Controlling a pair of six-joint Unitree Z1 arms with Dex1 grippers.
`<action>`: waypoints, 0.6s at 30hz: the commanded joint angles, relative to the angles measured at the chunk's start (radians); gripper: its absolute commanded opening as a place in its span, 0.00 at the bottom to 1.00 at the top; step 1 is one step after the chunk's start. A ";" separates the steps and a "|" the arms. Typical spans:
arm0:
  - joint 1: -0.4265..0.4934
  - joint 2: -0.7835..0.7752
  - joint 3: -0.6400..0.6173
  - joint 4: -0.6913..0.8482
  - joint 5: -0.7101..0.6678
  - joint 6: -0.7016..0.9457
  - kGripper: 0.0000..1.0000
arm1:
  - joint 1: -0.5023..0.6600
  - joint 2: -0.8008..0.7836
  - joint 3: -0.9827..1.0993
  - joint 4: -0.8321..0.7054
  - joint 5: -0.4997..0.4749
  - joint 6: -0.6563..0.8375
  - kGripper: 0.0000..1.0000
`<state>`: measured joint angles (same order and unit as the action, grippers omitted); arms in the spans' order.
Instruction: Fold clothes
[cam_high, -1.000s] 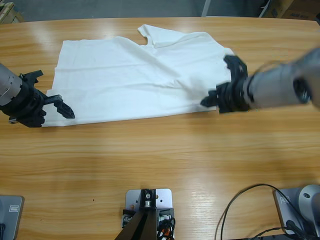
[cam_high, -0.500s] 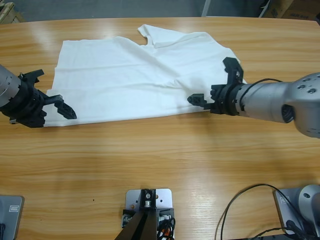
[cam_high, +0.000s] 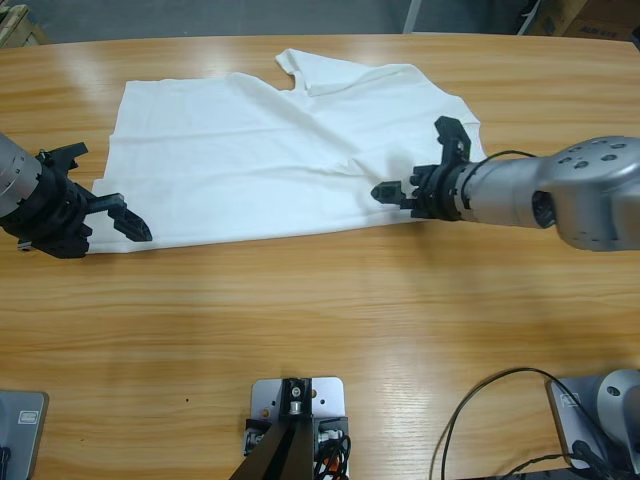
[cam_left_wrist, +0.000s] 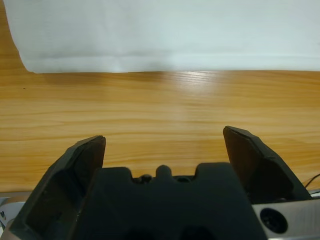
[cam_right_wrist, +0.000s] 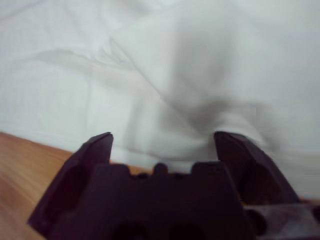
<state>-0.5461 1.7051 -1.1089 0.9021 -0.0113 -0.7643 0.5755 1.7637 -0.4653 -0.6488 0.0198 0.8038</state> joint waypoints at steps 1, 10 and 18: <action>-0.008 0.009 0.020 -0.015 -0.009 -0.006 0.92 | -0.028 0.042 0.000 -0.051 0.072 -0.058 0.54; -0.008 0.018 0.023 -0.017 -0.010 -0.007 0.92 | -0.068 0.024 -0.015 -0.057 0.101 -0.098 0.26; -0.008 0.023 0.023 -0.019 -0.017 -0.010 0.92 | -0.083 -0.004 -0.013 0.004 0.060 -0.087 0.36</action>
<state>-0.5461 1.7052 -1.1089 0.8968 -0.0125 -0.7643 0.5094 1.7790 -0.4769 -0.6982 0.1031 0.7154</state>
